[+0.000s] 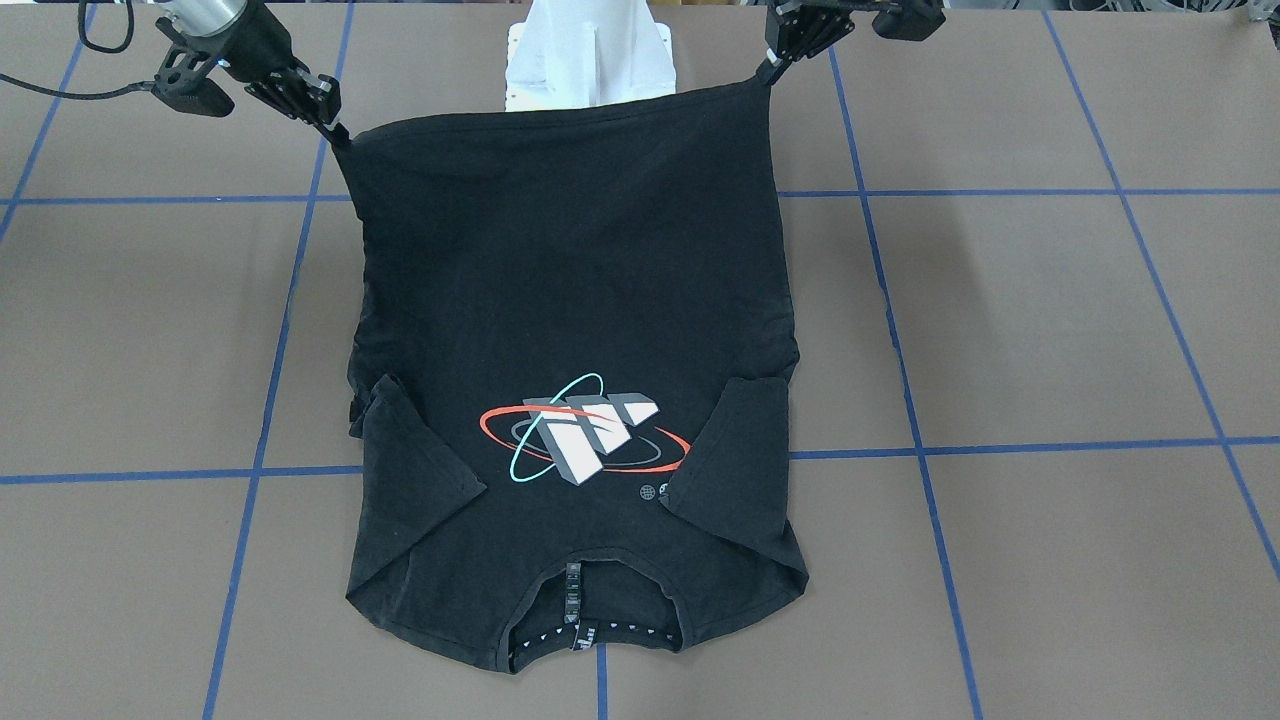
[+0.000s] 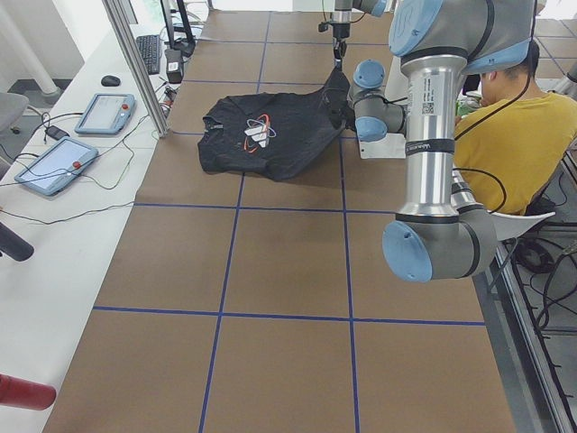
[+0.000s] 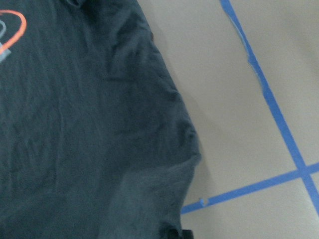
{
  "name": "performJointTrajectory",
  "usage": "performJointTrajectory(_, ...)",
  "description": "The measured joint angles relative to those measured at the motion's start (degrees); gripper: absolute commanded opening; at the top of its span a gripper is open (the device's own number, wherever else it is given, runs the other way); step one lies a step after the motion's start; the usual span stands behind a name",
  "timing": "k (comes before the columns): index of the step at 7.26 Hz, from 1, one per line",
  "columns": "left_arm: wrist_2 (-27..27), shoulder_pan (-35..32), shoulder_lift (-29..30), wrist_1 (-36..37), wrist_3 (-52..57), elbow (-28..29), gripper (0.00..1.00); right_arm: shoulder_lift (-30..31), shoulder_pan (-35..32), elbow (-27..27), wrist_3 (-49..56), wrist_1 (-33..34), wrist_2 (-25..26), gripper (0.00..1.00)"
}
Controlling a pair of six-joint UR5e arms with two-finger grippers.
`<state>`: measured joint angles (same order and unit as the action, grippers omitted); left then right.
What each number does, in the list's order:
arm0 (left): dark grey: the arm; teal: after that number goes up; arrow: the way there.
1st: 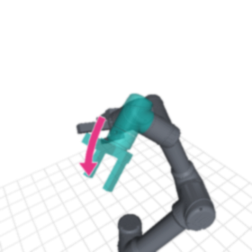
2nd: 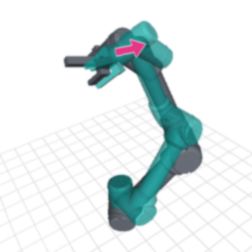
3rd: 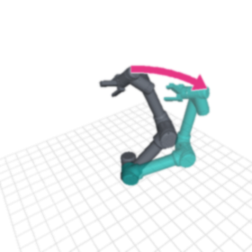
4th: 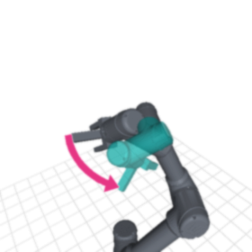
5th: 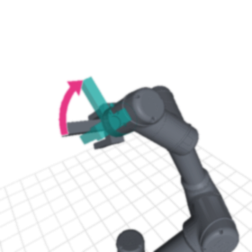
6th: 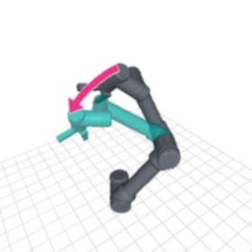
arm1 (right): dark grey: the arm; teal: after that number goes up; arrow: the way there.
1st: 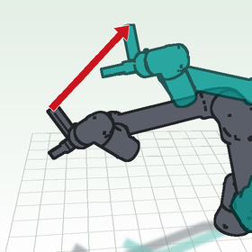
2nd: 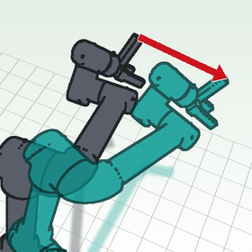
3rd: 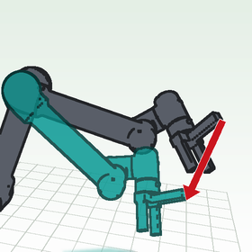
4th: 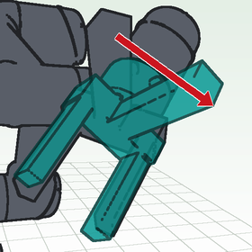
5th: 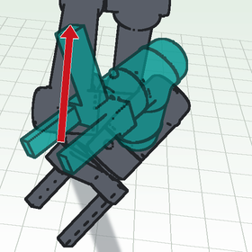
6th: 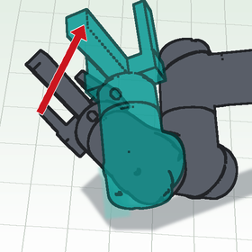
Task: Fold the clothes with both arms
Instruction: 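Lift the hem with both grippers and fold it toward the collar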
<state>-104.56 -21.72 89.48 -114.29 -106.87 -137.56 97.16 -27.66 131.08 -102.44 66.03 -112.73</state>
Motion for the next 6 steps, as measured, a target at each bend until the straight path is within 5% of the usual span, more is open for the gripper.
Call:
performJointTrajectory(2, -0.34, -6.84, 5.71, 0.13, 7.24, 7.29, 0.0, -13.51, -7.85, -5.36, 4.6, 14.39, -3.33, 0.0)
performJointTrajectory(6, -0.55, -16.93, 14.88, 0.21, 15.27, 21.14, 0.0, -21.42, -21.61, -18.03, 15.69, 17.94, -10.76, 0.0)
